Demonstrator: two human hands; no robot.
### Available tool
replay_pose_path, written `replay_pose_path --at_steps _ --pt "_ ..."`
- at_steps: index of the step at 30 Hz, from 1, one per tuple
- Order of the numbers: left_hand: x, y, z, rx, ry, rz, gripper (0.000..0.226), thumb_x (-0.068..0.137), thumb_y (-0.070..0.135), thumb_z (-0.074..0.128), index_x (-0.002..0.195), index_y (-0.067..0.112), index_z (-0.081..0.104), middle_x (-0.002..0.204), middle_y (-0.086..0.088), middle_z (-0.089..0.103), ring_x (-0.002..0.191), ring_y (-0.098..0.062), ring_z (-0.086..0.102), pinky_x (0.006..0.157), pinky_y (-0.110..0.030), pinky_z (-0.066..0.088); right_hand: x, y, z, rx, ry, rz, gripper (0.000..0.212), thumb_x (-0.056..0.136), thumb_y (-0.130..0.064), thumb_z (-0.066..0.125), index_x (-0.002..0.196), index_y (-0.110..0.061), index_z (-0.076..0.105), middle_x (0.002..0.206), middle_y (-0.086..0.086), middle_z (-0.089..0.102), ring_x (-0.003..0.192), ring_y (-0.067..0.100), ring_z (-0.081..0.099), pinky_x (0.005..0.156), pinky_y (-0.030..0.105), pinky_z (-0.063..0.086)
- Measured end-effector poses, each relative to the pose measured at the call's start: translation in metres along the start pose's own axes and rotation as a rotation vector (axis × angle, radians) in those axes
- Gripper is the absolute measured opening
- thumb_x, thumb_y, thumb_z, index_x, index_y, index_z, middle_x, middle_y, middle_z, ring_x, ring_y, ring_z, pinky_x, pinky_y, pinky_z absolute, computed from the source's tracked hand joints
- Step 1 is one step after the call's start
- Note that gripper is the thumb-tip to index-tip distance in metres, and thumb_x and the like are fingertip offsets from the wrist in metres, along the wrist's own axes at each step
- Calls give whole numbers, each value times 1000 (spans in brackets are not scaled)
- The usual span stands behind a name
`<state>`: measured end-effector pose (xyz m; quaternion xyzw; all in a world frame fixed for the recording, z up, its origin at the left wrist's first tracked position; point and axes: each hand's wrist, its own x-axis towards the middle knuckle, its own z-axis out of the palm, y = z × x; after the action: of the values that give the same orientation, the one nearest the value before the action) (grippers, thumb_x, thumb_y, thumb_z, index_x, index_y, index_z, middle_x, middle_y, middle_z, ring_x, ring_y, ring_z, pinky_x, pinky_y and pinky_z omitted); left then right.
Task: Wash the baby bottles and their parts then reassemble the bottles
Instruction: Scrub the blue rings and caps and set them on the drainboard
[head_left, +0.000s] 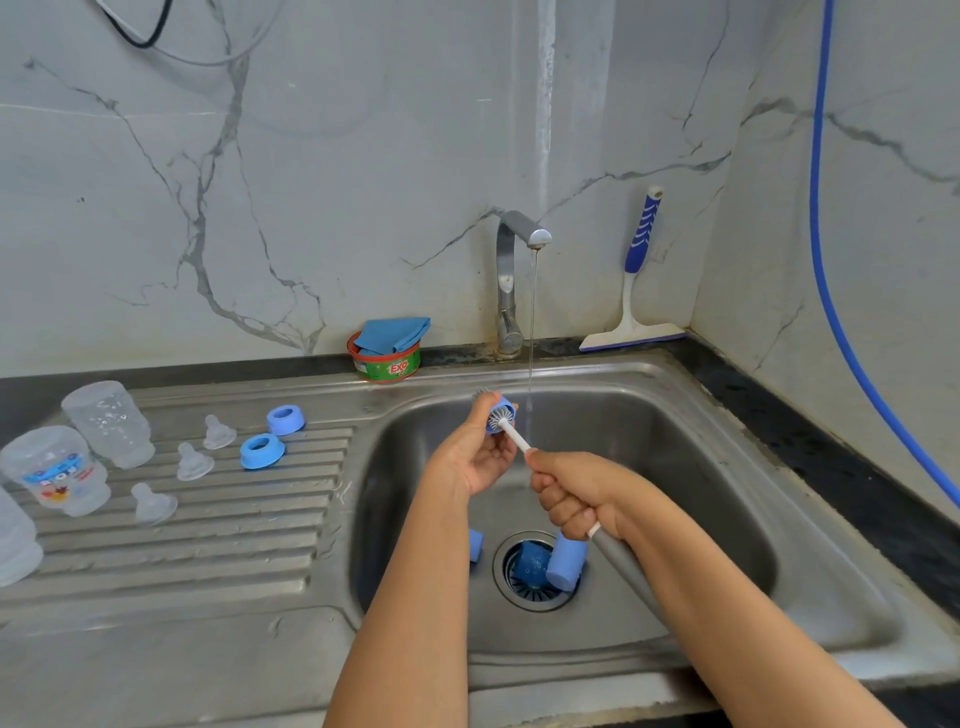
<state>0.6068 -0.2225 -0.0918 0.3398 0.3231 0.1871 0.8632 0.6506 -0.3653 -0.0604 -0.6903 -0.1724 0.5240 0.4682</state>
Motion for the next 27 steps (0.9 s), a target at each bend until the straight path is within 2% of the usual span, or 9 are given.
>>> replay_pose_path --at_steps 3,6,8,11,13,16,19,24,27 --pt "-4 1 -1 -155 -153 -47 36 79 36 71 98 6 69 75 -5 61 67 -11 56 71 -25 49 2 -1 -5 260 -194 61 51 101 -43 37 55 -20 34 40 -9 23 25 0 17 26 7 13" --pt "-8 2 -1 -192 -205 -83 33 76 33 72 94 5 68 82 -6 70 68 -12 63 67 -25 54 1 -1 -4 282 -193 63 51 101 -43 36 55 -20 35 40 -9 25 25 0 19 26 8 13" --pt "-6 3 0 -91 -131 -63 32 83 34 70 94 5 67 86 -8 72 71 -13 65 67 -26 56 0 -1 3 67 -12 4 47 100 -42 37 59 -19 36 43 -7 27 29 3 20 30 10 14" --pt "3 0 2 92 59 26 36 79 37 76 94 6 66 87 -8 72 74 -14 66 75 -29 57 7 7 13 -552 352 -170 39 100 -34 35 65 -15 40 57 0 39 46 16 38 45 19 31" --pt "9 -1 0 75 135 70 42 76 38 79 96 4 65 85 -11 72 76 -17 68 77 -31 58 12 10 18 -771 425 -236 39 101 -31 31 65 -18 38 66 1 42 61 20 44 53 23 35" --pt "12 -1 0 19 166 104 45 77 37 78 99 1 63 82 -14 70 73 -19 67 67 -29 57 14 11 18 -823 416 -248 39 102 -29 30 65 -19 35 69 2 42 71 25 47 51 22 32" --pt "12 -1 3 -41 169 113 42 82 35 73 97 -2 60 80 -16 66 71 -19 65 66 -28 57 11 11 16 -712 399 -222 35 100 -28 32 69 -15 40 67 4 42 51 17 40 44 24 28" --pt "8 7 5 -355 98 85 39 94 33 60 97 -4 52 86 -19 56 73 -22 58 65 -32 57 4 8 17 -206 180 -28 38 98 -38 39 67 -16 41 46 -4 30 32 7 21 33 13 18" --pt "15 16 -4 -433 115 150 39 99 36 46 109 -2 49 86 -18 57 74 -24 59 79 -38 53 -1 4 15 4 12 37 46 100 -44 36 60 -21 33 42 -9 23 28 3 16 30 9 11"
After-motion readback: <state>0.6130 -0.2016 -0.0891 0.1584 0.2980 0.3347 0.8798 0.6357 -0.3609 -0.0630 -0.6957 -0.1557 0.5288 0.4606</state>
